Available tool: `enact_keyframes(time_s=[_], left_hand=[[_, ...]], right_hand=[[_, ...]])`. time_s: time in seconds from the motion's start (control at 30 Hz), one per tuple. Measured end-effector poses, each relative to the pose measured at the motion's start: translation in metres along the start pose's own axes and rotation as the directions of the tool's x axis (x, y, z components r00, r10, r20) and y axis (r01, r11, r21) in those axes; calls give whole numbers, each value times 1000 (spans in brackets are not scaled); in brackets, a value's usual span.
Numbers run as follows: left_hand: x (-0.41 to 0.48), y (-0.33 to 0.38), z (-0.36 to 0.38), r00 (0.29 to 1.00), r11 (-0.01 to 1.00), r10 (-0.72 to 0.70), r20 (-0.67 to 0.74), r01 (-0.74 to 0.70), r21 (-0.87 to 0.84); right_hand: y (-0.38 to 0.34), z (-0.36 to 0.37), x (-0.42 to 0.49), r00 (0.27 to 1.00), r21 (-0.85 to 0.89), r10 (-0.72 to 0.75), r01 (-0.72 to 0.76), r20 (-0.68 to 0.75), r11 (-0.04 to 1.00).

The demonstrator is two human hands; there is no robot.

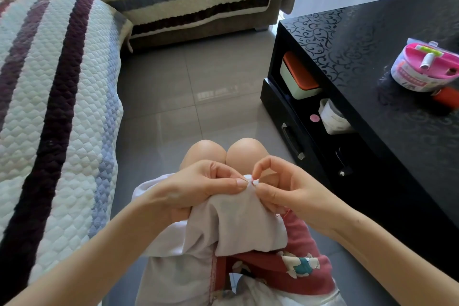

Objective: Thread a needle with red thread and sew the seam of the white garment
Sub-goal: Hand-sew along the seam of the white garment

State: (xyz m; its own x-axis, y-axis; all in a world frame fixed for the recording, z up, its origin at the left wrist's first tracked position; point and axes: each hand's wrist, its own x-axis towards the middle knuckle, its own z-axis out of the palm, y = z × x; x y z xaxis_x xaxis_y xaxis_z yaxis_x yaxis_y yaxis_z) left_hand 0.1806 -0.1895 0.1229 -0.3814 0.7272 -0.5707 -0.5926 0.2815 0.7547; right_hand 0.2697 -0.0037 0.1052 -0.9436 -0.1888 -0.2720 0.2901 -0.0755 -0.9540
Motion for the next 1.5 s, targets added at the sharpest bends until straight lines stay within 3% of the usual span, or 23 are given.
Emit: enact_keyframes(time_s=[0.13,0.4,0.47,0.53,0.6,0.7,0.8,0.97,1.03,1.1,1.13,1.2,1.27,1.33,1.37,1.43,1.5], left_hand=[[0,-1,-1,999,1000,23,-22,-23,15],[12,-3,4,996,997,38,-75,-32,72],[11,-3,5,993,995,50,-103,-40,92],[11,-4,6,990,992,75,-122,-62,111],[10,-3,8,985,982,111,-132,-89,165],[9,-3,9,985,970,126,-114,-99,223],[7,-2,10,984,967,130,-117,-100,233],[7,-10,21,948,887,203,-246,-72,456],[7,-12,23,949,898,193,-248,-69,435],[5,-9,22,971,925,145,-191,-65,374],[4,-8,19,979,936,127,-159,-65,346],[3,-3,13,991,952,83,-109,-46,304],[-2,1,9,998,970,30,-48,-18,243],[-6,3,6,1000,975,0,12,-3,221],[-7,3,4,999,976,-8,32,1,218],[-11,6,5,999,979,-13,53,2,204],[-11,6,6,998,980,-4,61,-9,200]], right_hand=[[2,-8,-4,995,-119,3,-15,-101,993],[-2,6,1,980,-131,-85,62,-178,989],[1,6,-1,957,-282,-185,118,-224,952],[8,4,-4,863,-659,-444,190,-242,728],[11,6,-2,732,-848,-664,246,-155,469],[11,8,5,622,-877,-781,346,-52,333],[10,6,9,583,-865,-811,431,50,257],[-19,17,-1,614,-594,-789,643,22,484],[-39,19,-2,714,-339,-698,644,-56,686],[-52,10,1,864,84,-493,502,-102,861],[-53,1,5,929,266,-361,370,-86,890],[-53,-26,15,986,414,-157,169,-64,894],[-47,-56,33,989,401,-81,124,-123,907],[-38,-89,58,948,314,-65,167,-311,935],[-33,-110,71,894,245,-60,185,-444,952],[-16,-155,88,701,31,-99,170,-706,985],[2,-187,92,470,-222,-162,-75,-867,972]])
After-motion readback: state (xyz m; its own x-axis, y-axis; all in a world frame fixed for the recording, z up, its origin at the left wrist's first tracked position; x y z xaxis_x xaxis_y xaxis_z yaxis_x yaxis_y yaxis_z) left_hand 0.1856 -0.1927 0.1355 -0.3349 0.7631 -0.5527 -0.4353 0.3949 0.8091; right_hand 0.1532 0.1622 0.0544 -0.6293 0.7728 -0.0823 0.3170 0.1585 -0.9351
